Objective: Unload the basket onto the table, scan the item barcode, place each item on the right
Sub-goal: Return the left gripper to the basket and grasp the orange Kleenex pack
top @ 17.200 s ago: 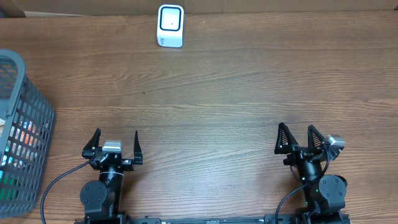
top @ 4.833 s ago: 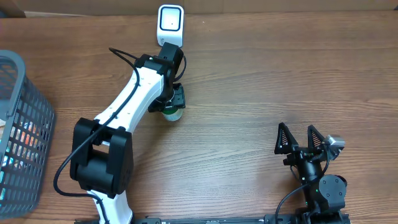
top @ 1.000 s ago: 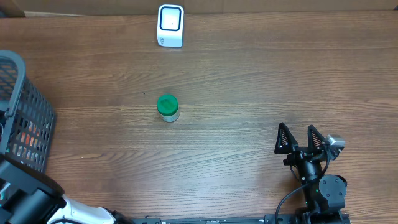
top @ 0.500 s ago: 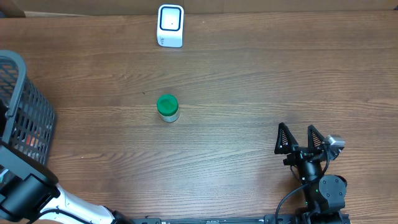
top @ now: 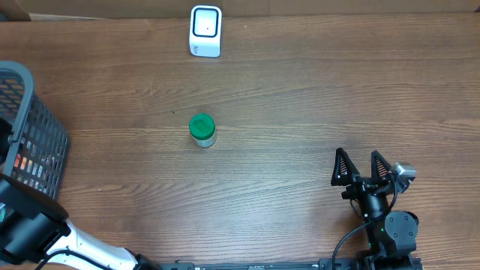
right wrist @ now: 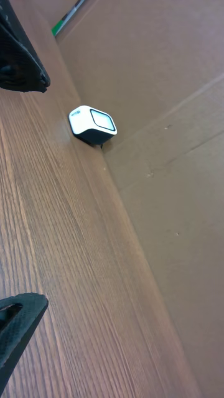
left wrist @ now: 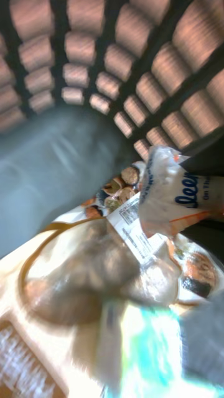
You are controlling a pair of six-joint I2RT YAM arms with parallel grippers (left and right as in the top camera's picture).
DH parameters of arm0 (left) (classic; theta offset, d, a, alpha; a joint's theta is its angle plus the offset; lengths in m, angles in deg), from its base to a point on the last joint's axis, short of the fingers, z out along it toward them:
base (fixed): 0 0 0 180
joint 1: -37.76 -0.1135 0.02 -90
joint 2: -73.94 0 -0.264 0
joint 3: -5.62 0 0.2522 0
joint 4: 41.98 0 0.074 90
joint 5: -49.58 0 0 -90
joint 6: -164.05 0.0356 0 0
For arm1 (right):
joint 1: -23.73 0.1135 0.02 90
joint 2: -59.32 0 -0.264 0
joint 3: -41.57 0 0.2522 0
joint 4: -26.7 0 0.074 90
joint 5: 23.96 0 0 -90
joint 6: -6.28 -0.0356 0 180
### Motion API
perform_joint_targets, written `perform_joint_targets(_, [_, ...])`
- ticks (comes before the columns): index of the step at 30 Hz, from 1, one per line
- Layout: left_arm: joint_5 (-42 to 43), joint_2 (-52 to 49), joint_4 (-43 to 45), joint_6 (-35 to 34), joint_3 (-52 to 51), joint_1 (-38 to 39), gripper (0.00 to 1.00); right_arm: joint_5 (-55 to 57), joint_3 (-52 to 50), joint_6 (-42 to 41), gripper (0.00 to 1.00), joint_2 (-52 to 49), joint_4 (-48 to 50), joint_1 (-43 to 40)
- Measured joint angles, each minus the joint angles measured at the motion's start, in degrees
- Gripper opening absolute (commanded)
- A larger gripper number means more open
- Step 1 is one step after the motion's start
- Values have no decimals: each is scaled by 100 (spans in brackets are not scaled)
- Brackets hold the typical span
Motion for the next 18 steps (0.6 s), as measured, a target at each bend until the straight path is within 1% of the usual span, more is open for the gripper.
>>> perform_joint_targets(5, [17,9,-960,-332,1749,0,4,0,0,0,100,-2,0,0])
perform_joint_targets(10, [271,107,-1410,-669,3130,0,4,0,0,0,100,-2,2,0])
perform_joint_targets(14, [741,481,-1434,-885,3810,2,5,0,0,0,100,-2,2,0])
perform_joint_targets(18, [1169,1078,-1497,-988,4017,216,6,0,0,0,100,-2,2,0])
